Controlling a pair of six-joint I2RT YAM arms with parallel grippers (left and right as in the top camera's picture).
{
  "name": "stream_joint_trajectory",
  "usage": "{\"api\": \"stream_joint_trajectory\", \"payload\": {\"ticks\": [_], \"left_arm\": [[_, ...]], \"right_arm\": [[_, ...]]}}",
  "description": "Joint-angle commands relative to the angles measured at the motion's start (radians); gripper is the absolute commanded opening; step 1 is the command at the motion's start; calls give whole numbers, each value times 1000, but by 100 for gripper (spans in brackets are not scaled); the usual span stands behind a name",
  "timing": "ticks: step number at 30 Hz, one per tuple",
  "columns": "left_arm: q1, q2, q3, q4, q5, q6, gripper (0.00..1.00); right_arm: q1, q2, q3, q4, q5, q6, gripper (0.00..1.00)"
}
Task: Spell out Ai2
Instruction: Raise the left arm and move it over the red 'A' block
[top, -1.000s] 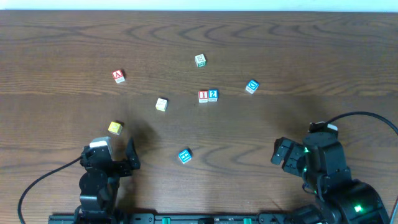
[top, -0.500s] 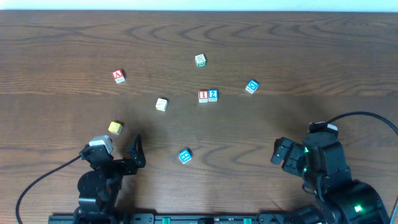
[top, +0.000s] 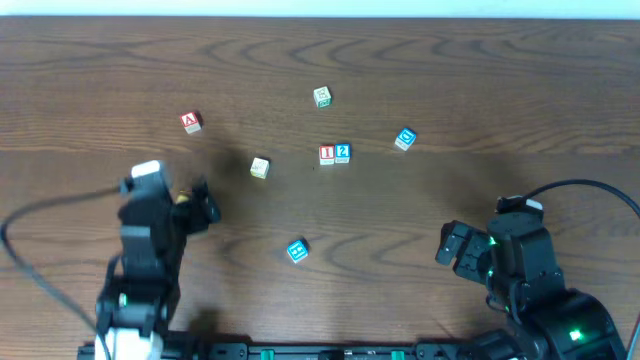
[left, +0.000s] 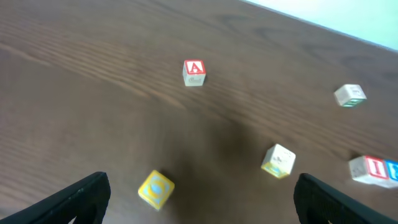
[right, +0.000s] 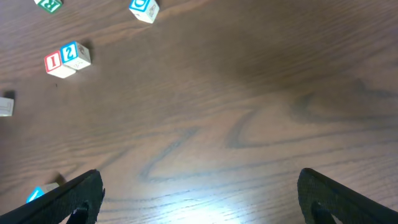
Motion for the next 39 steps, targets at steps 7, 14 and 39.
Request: {"api": "stream_joint_trajectory", "payload": {"ticks": [7, 14, 39], "left_arm": [[3, 549, 487, -110, -142, 7, 96], [8, 818, 754, -194, -201, -46, 96], [77, 1315, 1184, -426, -18, -146, 96]], "right_arm": [[6, 0, 0, 2, 3, 18, 99], [6, 0, 0, 2, 3, 18, 99], [6, 0, 0, 2, 3, 18, 99]]}}
